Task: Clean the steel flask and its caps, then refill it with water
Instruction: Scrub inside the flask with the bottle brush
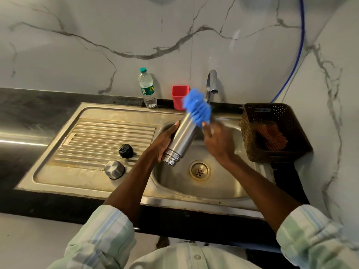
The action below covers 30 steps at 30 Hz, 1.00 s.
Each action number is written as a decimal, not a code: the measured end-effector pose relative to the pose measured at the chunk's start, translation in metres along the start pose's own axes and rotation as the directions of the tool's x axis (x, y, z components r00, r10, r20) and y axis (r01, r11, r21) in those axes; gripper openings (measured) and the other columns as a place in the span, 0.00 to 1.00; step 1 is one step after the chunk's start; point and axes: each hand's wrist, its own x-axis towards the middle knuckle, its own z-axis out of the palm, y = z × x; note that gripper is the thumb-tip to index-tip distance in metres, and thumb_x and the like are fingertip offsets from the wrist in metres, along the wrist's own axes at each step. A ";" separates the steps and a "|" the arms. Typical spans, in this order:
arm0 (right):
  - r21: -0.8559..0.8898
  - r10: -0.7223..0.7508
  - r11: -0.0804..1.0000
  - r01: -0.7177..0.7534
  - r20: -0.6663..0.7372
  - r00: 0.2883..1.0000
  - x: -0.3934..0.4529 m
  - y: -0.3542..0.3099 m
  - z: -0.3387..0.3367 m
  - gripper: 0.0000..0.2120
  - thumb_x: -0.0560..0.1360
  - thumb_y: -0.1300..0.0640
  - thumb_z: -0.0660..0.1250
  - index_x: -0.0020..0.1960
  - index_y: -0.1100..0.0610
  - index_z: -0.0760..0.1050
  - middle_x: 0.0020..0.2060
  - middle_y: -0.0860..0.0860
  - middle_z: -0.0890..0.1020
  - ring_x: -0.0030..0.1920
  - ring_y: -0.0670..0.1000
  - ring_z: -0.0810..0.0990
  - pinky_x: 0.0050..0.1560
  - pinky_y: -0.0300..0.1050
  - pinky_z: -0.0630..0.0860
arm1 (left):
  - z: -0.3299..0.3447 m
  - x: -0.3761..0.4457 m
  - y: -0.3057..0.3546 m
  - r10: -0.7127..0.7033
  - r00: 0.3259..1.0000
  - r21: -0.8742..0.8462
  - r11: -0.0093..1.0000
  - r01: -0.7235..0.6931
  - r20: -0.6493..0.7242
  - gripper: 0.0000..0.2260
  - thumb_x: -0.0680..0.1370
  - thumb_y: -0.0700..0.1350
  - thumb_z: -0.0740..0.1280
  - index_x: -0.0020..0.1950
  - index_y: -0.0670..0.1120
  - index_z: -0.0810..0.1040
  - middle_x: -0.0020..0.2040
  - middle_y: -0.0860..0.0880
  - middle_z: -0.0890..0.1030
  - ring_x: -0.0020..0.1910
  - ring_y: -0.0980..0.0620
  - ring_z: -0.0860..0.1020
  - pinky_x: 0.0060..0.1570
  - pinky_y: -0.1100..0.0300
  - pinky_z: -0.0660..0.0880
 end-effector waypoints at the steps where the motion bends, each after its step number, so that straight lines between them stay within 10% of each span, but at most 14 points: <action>1: 0.000 -0.156 0.988 0.156 0.036 0.987 -0.019 -0.003 0.005 0.18 0.82 0.48 0.57 0.54 0.60 0.79 0.39 0.56 0.80 0.33 0.57 0.79 0.30 0.42 0.69 | -0.002 0.000 -0.001 -0.003 1.000 -0.028 1.000 0.003 0.008 0.21 0.81 0.54 0.64 0.65 0.39 0.74 0.50 0.37 0.81 0.38 0.46 0.82 0.35 0.53 0.81; 4: 0.041 -0.354 0.935 0.352 0.128 0.926 -0.044 0.006 0.014 0.23 0.83 0.46 0.53 0.59 0.61 0.78 0.42 0.57 0.82 0.35 0.58 0.80 0.28 0.48 0.75 | -0.005 -0.001 -0.003 -0.008 0.999 -0.064 0.998 0.011 0.045 0.21 0.79 0.52 0.66 0.64 0.38 0.72 0.43 0.41 0.82 0.34 0.46 0.83 0.30 0.54 0.80; 9: 0.015 0.110 0.994 -0.110 0.011 0.994 0.014 0.021 0.005 0.16 0.82 0.48 0.57 0.56 0.58 0.77 0.42 0.57 0.82 0.41 0.57 0.81 0.37 0.48 0.75 | 0.006 -0.003 -0.006 -0.050 0.998 -0.045 0.998 0.051 0.024 0.18 0.79 0.58 0.66 0.62 0.47 0.76 0.48 0.40 0.83 0.41 0.43 0.82 0.40 0.51 0.81; 14: 0.080 -0.303 0.952 0.294 0.130 0.944 -0.043 0.010 0.011 0.19 0.81 0.48 0.58 0.56 0.60 0.80 0.41 0.56 0.81 0.36 0.57 0.80 0.29 0.47 0.75 | -0.002 -0.003 -0.010 0.006 0.996 -0.181 0.984 0.010 0.090 0.33 0.70 0.60 0.74 0.66 0.40 0.72 0.49 0.39 0.83 0.39 0.44 0.84 0.35 0.53 0.81; 19: 0.103 -0.002 0.995 -0.003 0.054 0.999 0.002 0.019 0.009 0.16 0.82 0.48 0.58 0.61 0.57 0.76 0.43 0.53 0.82 0.41 0.52 0.81 0.35 0.41 0.71 | 0.007 -0.012 -0.008 -0.060 0.986 -0.227 0.969 0.096 0.157 0.26 0.72 0.56 0.72 0.64 0.44 0.73 0.49 0.39 0.82 0.41 0.43 0.82 0.37 0.50 0.82; 25: 0.072 -0.355 0.934 0.349 0.093 0.930 -0.049 0.017 0.010 0.18 0.80 0.50 0.59 0.59 0.62 0.78 0.41 0.56 0.80 0.36 0.55 0.79 0.29 0.47 0.75 | 0.009 -0.002 -0.015 -0.027 0.975 -0.434 0.892 0.124 0.223 0.32 0.71 0.61 0.72 0.64 0.39 0.72 0.54 0.40 0.76 0.45 0.43 0.80 0.44 0.49 0.81; 30: 0.026 0.024 0.999 -0.025 0.050 0.998 0.005 0.034 0.003 0.19 0.83 0.46 0.55 0.64 0.57 0.75 0.47 0.55 0.82 0.44 0.53 0.81 0.40 0.47 0.77 | 0.021 -0.007 -0.013 -0.104 0.955 -0.300 0.935 0.189 0.276 0.24 0.82 0.59 0.57 0.50 0.43 0.86 0.46 0.38 0.82 0.39 0.42 0.82 0.38 0.51 0.81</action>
